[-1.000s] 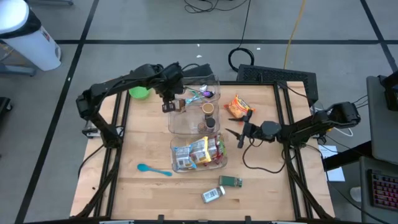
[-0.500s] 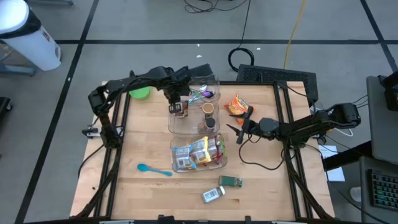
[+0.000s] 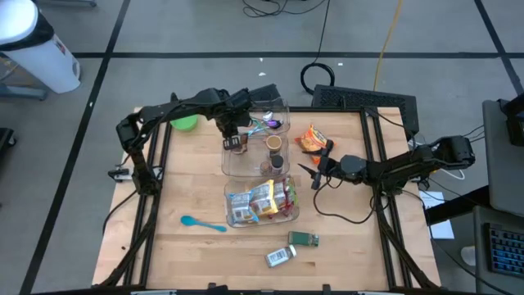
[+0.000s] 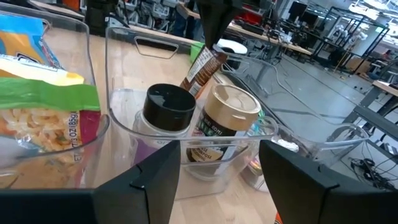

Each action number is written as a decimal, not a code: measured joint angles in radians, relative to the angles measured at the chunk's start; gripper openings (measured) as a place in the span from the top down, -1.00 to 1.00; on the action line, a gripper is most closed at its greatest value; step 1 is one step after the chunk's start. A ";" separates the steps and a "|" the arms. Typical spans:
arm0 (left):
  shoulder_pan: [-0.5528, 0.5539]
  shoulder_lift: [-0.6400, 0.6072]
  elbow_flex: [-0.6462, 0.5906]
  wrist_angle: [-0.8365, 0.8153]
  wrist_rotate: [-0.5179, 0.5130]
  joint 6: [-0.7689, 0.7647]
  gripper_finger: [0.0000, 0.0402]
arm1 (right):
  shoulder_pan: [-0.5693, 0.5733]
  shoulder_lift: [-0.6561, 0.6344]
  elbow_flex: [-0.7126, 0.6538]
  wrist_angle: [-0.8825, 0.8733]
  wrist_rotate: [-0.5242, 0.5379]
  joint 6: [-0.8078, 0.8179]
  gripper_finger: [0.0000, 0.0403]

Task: Pick & Place Food Item
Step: Put the orange seasoning packet into the middle transparent bin, then put the orange noodle pack into the bottom transparent bin

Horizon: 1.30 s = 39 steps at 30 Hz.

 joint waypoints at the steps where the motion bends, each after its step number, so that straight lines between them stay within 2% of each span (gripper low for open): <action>1: 0.000 0.000 0.000 0.000 0.000 -0.002 0.91 | 0.000 0.000 0.000 -0.002 0.000 0.000 -0.05; 6: 0.002 0.000 0.000 0.000 0.000 0.000 0.76 | 0.000 0.000 0.000 -0.005 0.000 0.000 -0.05; 14: 0.002 -0.001 0.000 -0.023 -0.005 0.014 0.35 | 0.000 0.000 0.000 -0.006 0.000 0.000 -0.05; 17: 0.000 -0.005 0.000 -0.049 -0.037 0.008 0.21 | 0.000 0.000 0.000 -0.003 0.001 0.000 -0.05; 22: -0.012 -0.028 0.031 -0.142 -0.104 0.008 0.08 | -0.010 0.000 0.000 0.009 0.002 0.000 -0.05; 25: -0.016 -0.055 0.076 -0.182 -0.089 0.009 0.04 | -0.025 0.000 0.000 0.009 0.002 0.000 -0.05; 30: -0.020 -0.158 0.096 -0.181 -0.010 0.026 0.02 | -0.046 0.000 0.000 0.009 0.003 0.034 -0.05; 34: -0.019 -0.268 0.064 -0.158 0.095 0.020 0.01 | -0.058 0.000 0.000 0.009 0.002 0.030 -0.05; 36: -0.016 -0.336 0.006 -0.093 0.189 0.017 0.01 | -0.068 0.000 0.000 0.009 0.002 0.026 -0.05; 39: -0.016 -0.455 -0.156 0.121 0.361 0.054 0.01 | -0.089 0.000 0.000 0.009 0.003 0.025 -0.05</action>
